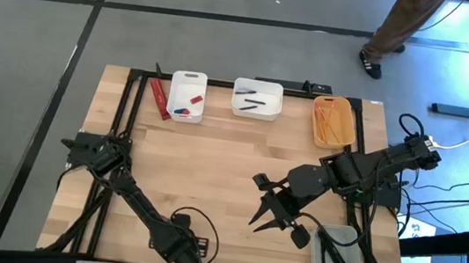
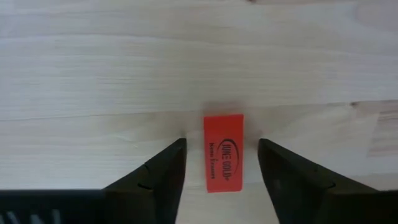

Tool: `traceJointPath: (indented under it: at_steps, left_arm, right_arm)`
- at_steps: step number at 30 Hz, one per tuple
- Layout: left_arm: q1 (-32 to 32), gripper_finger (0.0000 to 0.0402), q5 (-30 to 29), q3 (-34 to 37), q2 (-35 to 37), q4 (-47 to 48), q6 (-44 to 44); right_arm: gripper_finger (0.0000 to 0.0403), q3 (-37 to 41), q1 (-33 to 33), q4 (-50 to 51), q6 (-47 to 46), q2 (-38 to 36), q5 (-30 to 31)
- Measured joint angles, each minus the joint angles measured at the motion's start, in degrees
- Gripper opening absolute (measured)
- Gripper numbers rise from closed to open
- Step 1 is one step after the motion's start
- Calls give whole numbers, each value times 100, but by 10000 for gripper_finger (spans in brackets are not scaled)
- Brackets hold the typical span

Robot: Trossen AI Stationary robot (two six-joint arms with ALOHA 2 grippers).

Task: Sort crayons/erasers/pens/pencils in bins
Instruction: Put the red eraser into the left white bin

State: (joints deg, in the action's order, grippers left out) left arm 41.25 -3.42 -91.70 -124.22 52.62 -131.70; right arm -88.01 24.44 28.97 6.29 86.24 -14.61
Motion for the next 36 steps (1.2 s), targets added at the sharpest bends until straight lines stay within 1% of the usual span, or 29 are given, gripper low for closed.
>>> traceJointPath:
  at_steps: [3, 11, 17, 21, 36]
  left_arm:
    - [-7, 171, 128, 25, -2, 39, 18]
    - [0, 96, 153, 37, -7, 108, 28]
    - [0, 57, 151, 42, -11, 107, 31]
    - [2, 49, 146, 42, -9, 107, 32]
    - [2, 47, 142, 44, -9, 94, 481]
  right_arm:
    - [85, 0, -1, 0, 0, 0, 0]
    - [85, 0, -1, 0, 1, 0, 0]
    - [85, 0, -1, 0, -1, 0, 0]
    - [85, 0, -1, 0, 0, 0, 0]
    - [85, 0, -1, 0, 0, 0, 0]
